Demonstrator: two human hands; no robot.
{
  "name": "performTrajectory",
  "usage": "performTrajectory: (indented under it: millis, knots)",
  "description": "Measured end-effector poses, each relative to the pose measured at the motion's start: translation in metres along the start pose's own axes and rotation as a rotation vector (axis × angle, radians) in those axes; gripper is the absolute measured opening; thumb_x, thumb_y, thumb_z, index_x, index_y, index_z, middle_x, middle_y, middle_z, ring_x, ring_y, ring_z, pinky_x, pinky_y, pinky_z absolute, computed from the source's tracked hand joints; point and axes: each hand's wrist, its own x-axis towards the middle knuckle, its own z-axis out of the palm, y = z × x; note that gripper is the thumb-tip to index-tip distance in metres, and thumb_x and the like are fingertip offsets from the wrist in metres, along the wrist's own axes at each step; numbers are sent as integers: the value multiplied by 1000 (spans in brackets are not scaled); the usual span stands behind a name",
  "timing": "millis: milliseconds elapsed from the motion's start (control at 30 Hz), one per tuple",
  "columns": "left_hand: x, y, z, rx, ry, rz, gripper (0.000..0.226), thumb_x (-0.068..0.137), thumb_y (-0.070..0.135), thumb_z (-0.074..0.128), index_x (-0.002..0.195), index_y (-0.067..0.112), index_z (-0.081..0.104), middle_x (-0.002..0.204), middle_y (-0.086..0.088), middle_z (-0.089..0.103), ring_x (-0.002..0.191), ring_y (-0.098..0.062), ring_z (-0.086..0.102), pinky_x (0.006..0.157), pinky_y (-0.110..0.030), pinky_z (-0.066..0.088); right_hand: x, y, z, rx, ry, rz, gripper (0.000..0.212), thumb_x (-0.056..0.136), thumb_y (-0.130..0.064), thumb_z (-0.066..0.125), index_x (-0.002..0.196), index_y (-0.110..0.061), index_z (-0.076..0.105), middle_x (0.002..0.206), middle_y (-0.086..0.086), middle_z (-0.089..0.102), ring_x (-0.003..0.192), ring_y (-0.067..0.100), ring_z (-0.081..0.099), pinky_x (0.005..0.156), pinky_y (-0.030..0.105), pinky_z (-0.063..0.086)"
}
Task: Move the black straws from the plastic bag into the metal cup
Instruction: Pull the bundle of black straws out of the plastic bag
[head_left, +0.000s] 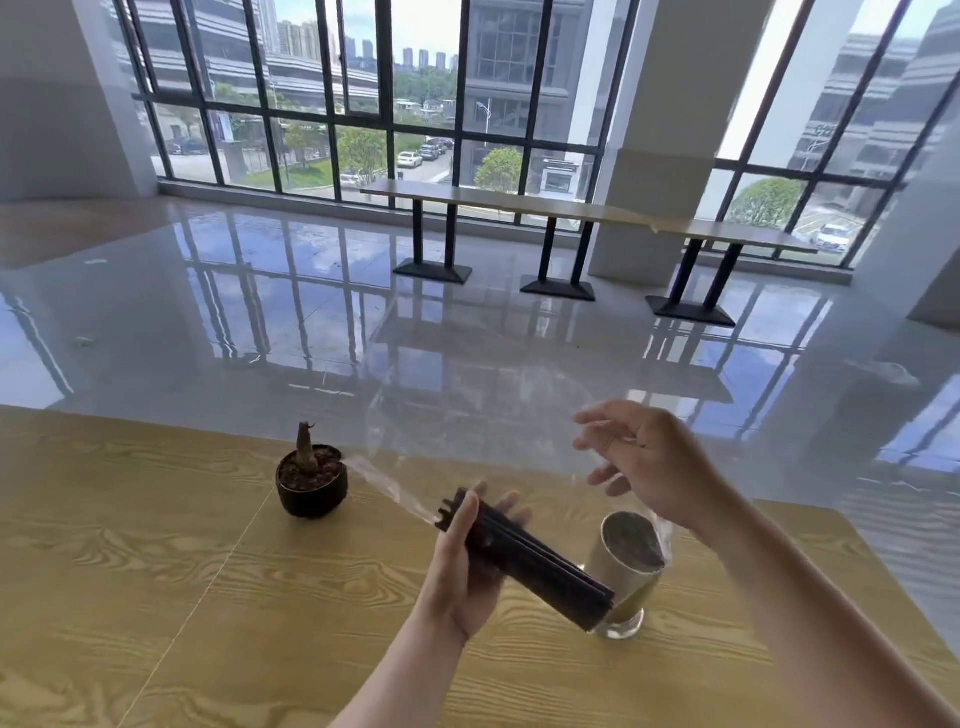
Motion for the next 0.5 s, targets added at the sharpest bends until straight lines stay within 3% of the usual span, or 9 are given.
performTrajectory:
  millis: [100,167,233,333,400,500]
  knots:
    - [11,-10,3,-25,-38,-20,88,59,32,95,134,16,52,110,-15,71,103,-32,71,89,-48,57,-12,7,-11,-103,36,-15,43,94,-42,61,131,-21,59,112,-1,72,79,11,73,75,34,61]
    - [18,-17,5,-45,-96,-33,74,68,28,92,129,18,51,103,-13,68,99,-31,69,92,-50,53,-25,15,-26,-164,69,-36,77,78,-73,56,140,-27,51,118,-7,67,100,7,68,88,33,57]
    - [23,-24,9,-49,-125,-46,61,76,26,86,126,20,50,100,-11,67,97,-30,69,95,-51,50,-42,31,-41,-142,131,-51,95,68,-92,48,144,-34,46,126,-18,63,114,0,61,96,31,48]
    - [29,-38,20,-62,-138,-74,47,82,24,82,119,18,54,97,-10,67,96,-30,68,103,-53,43,-76,65,-64,94,326,-78,90,69,-93,48,141,-39,49,129,-22,65,121,-6,58,93,25,49]
    - [31,-51,34,-80,-163,-81,32,83,24,80,109,18,61,95,-9,67,95,-29,67,104,-53,40,-104,97,-68,305,427,-76,87,71,-89,53,141,-36,50,133,-14,65,127,7,59,94,32,56]
    - [31,-76,58,-104,-232,-102,13,85,26,77,92,17,71,90,-6,68,91,-27,67,97,-48,48,-144,146,-52,539,448,21,86,65,-87,64,138,-43,53,136,-7,64,129,19,59,102,42,52]
